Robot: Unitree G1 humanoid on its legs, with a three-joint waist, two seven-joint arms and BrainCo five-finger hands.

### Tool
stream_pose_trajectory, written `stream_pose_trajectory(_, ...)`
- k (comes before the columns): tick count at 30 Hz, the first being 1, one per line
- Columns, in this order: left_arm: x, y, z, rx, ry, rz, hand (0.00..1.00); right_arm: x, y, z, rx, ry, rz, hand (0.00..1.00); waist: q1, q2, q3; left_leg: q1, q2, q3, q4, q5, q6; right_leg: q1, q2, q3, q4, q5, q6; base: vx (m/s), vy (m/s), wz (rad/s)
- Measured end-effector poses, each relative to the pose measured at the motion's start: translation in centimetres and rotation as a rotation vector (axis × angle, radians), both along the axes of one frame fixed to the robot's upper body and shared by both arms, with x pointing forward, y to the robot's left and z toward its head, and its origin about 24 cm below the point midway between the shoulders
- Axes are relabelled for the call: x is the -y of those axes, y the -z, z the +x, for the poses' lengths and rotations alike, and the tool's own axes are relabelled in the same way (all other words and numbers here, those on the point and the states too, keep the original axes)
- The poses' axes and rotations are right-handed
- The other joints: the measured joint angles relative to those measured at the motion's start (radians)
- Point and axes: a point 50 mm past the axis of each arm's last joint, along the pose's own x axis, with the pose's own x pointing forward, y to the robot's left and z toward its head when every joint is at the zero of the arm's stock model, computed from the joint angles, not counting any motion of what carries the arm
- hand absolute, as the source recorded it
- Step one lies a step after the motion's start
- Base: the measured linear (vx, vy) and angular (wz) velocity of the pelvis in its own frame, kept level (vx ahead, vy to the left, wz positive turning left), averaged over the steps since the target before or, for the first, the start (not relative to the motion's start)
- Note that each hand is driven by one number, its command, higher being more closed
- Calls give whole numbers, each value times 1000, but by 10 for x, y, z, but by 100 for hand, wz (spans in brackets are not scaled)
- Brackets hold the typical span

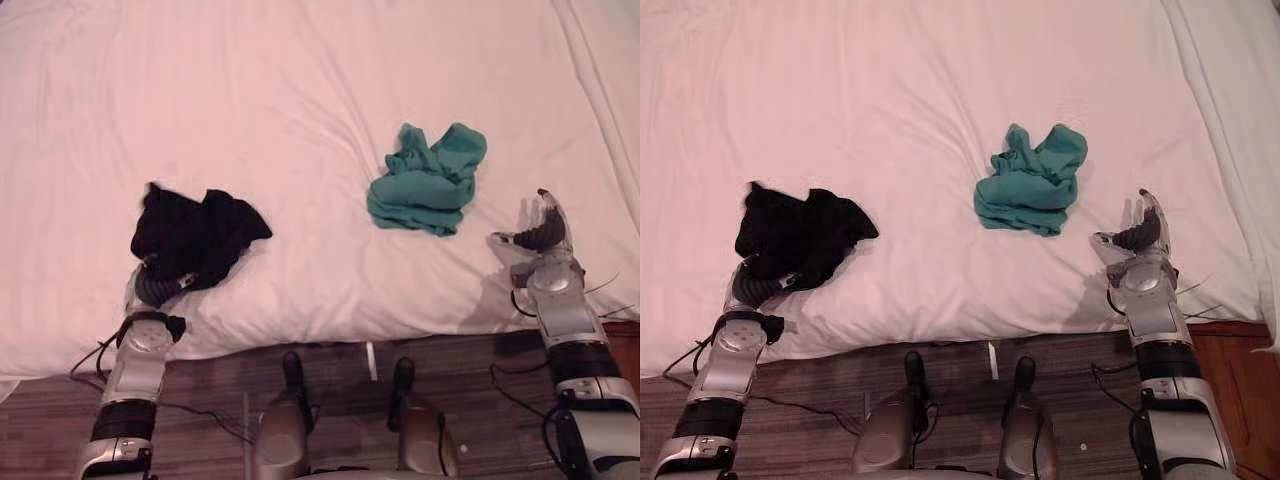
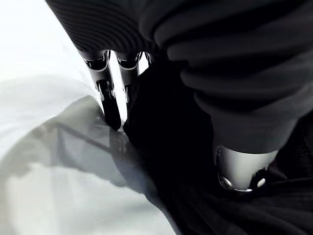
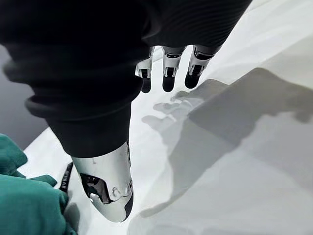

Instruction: Tidy the bed and pick cloth on bed and put in laundry

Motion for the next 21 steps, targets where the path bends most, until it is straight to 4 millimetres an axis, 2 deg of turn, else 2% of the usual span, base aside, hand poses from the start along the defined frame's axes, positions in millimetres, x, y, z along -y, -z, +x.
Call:
stream_pose_trajectory(1, 0, 0, 4, -3, 1, -1, 100, -3, -8, 6, 13, -8, -8, 0, 0, 1, 5, -4, 1, 3, 0, 2, 0, -7, 2, 5, -1, 5, 0, -91, 4, -19)
stream_pose_trajectory(3, -2, -7, 20, 10, 7, 19, 100, -18, -49, 27, 89, -66, -77, 0, 10, 3, 5, -40, 3, 24, -2, 8, 0, -56, 9, 31, -14, 33, -2, -98, 15, -28)
stream_pose_trajectory(4, -1, -10, 25, 22, 10, 19, 100, -22, -63, 30, 121, -84, -106, 0, 16, 6, 6, -51, 3, 28, -3, 11, 1, -64, 11, 36, -28, 47, -2, -76, 28, -23)
stream_pose_trajectory(6, 2, -15, 32, 59, 7, 29, 100, -44, -98, 40, 188, -169, -175, 0, 22, 7, 9, -72, 2, 35, -3, 17, 8, -68, 14, 42, -77, 86, 0, -54, 40, -11)
stream_pose_trajectory(8, 7, -17, 37, 79, 16, 32, 100, -60, -116, 45, 216, -219, -225, 0, 30, 7, 12, -83, 0, 35, -2, 18, 8, -68, 14, 41, -99, 104, 2, -29, 40, 0)
stream_pose_trajectory(10, 16, -26, 46, 131, 60, 21, 100, -82, -137, 50, 231, -289, -312, 0, 49, 9, 28, -100, -8, 22, -1, 25, 14, -70, 7, 29, -112, 115, 5, -40, 47, 16)
stream_pose_trajectory(13, 25, -36, 53, 201, 104, -1, 100, -93, -148, 52, 207, -317, -343, 0, 54, 12, 34, -141, -20, -9, -1, 37, 18, -92, -6, 1, -107, 117, 8, -33, 47, 30)
stream_pose_trajectory(14, 29, -40, 54, 225, 126, -4, 100, -94, -150, 53, 195, -319, -345, 100, 57, 14, 37, -153, -26, -20, 0, 41, 21, -100, -13, -7, -102, 117, 9, -13, 46, 34)
stream_pose_trajectory(15, 32, -42, 55, 239, 139, -10, 100, -94, -151, 53, 185, -317, -346, 100, 61, 19, 40, -158, -30, -29, 0, 43, 23, -103, -17, -11, -98, 117, 9, 1, 48, 24)
stream_pose_trajectory(16, 42, -46, 59, 273, 175, -39, 100, -90, -148, 57, 116, -302, -333, 100, 77, 24, 51, -164, -40, -34, 5, 43, 23, -111, -29, -14, -82, 111, 15, 4, 39, 19)
stream_pose_trajectory(19, 55, -49, 61, 316, 218, -97, 100, -78, -133, 66, -77, -273, -294, 100, 77, 39, 61, -184, -62, -62, 17, 44, 25, -129, -57, -35, -36, 90, 29, 9, 54, 35)
stream_pose_trajectory(20, 59, -49, 60, 328, 236, -123, 100, -67, -127, 67, -169, -254, -281, 100, 77, 41, 63, -184, -75, -72, 18, 46, 27, -131, -73, -41, -13, 72, 37, 24, 30, 34)
stream_pose_trajectory(21, 64, -46, 59, 325, 254, -143, 100, -58, -130, 66, -238, -248, -301, 100, 73, 41, 63, -179, -86, -82, 19, 46, 28, -130, -88, -48, 12, 55, 44, 40, 14, 32)
